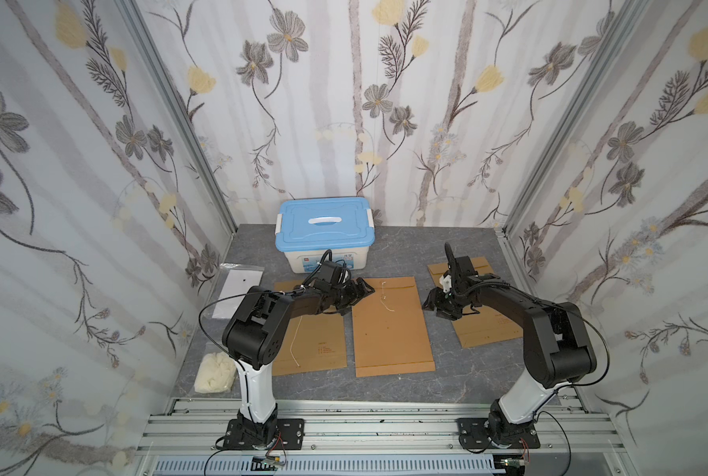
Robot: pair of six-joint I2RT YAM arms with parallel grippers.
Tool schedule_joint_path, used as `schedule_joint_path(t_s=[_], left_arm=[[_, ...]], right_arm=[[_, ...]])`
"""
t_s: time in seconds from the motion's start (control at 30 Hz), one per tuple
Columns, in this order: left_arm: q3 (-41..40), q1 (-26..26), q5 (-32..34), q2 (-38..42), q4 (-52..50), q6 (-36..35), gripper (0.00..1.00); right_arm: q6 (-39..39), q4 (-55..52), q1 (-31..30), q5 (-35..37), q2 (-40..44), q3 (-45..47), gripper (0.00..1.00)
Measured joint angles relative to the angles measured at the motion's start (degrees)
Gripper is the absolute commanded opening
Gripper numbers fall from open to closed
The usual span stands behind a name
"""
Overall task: Close the mouth of the file bag
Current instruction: Place the file bag at the center of the board.
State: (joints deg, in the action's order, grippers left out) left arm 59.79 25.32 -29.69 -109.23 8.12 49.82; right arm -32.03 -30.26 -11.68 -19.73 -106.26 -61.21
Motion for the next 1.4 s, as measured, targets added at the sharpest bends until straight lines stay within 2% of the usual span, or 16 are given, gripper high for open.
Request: schedule_joint_path(t_s=[0.07,0.43,0.73,0.83,0.97,1.07,1.1,1.23,1.4], left_arm=[[1.33,0.48,2.97,0.83,-4.31,-1.22,0.99],[7.76,2.36,10.51,2.95,-18.38,-6.56,1.0],[10.8,3.93,14.6,5.77,-24.0,-9.4,1.0],[11.87,5.81,13.99,6.14,-23.28,-9.53,1.0],[16.79,10.38,11.87,2.56,-20.74,-9.51,1.0],[20.09,13.33,9.44,0.28,-17.22,-9.05,1.0],[21.18,13.79,8.63,-0.74,-15.8,-8.35,1.0],[25.18,14.8,6.6,-5.81,-10.01,-3.19,1.0],[29.05,17.79,5.51,-10.21,-5.49,2.82,1.0]], right_arm=[[0.42,-0.79,0.0,0.94,0.48,-0.33,0.58],[1.49,-2.23,1.29,2.4,3.1,-0.7,0.59],[2.91,-3.1,6.16,2.99,10.12,0.28,0.6],[3.96,-2.97,9.38,3.06,13.99,0.61,0.59],[6.64,-2.67,15.91,1.33,17.81,0.74,0.61],[8.28,-2.78,20.98,-0.26,18.8,0.59,0.68],[8.59,-2.78,22.51,-0.96,18.95,0.46,0.72],[10.05,-2.43,30.64,-1.2,18.23,0.15,0.74],[12.66,-1.68,37.11,0.39,14.75,-0.13,0.77]])
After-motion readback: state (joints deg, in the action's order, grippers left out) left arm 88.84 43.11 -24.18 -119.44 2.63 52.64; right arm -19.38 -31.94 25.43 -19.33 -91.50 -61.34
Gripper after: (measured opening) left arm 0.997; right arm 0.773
